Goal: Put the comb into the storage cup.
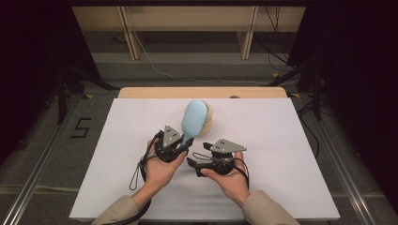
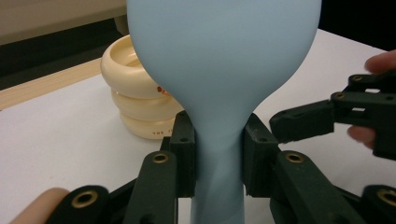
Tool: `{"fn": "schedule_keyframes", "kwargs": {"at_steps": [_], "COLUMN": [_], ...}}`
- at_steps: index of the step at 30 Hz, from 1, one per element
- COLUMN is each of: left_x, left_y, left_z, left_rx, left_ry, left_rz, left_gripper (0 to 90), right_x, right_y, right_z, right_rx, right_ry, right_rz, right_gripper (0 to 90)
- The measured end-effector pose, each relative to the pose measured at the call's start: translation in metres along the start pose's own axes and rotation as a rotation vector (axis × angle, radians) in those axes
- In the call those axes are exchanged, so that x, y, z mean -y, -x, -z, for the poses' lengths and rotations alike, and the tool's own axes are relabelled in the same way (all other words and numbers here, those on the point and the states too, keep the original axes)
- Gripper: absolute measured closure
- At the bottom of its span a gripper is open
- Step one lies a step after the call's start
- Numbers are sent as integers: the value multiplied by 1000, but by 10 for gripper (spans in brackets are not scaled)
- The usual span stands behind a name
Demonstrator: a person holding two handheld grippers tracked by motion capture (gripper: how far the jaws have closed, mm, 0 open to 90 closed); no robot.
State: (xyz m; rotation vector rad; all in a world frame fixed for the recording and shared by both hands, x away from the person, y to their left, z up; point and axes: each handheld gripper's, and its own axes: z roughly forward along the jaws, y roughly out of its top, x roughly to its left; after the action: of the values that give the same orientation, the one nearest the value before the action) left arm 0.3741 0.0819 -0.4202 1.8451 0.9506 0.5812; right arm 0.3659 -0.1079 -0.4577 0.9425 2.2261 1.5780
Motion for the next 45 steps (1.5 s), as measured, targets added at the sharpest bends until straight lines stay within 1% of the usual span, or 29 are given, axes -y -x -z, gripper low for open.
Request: {"fn": "schedule_keyframes", "kwargs": {"at_steps": [10,20,28,37,45], "left_x": [-3,-5,-4,-4,-4], "left_y": [4,7,9,12,12], "left_z": [-2,-3,-5,-6,-6], "left_rx": [14,24,34,46,51], "left_ry": [5,12,7,7,7], "left_rz": [4,6,13,14,19], "left_gripper": [699,699,699,699,698], "right_x": [4,6,5,6,7], "right_y": [-4,-10,-9,-12,-14], "right_z": [-9,-16,-19,-23,-26], "right_rx": [-15,-24,-17,-11,-17], "right_ry": [-13,-21,-18,-22,-31], "right_rz": [-22,-26,-44,-43,-36], "right_gripper": [162,170,199,223,289]}}
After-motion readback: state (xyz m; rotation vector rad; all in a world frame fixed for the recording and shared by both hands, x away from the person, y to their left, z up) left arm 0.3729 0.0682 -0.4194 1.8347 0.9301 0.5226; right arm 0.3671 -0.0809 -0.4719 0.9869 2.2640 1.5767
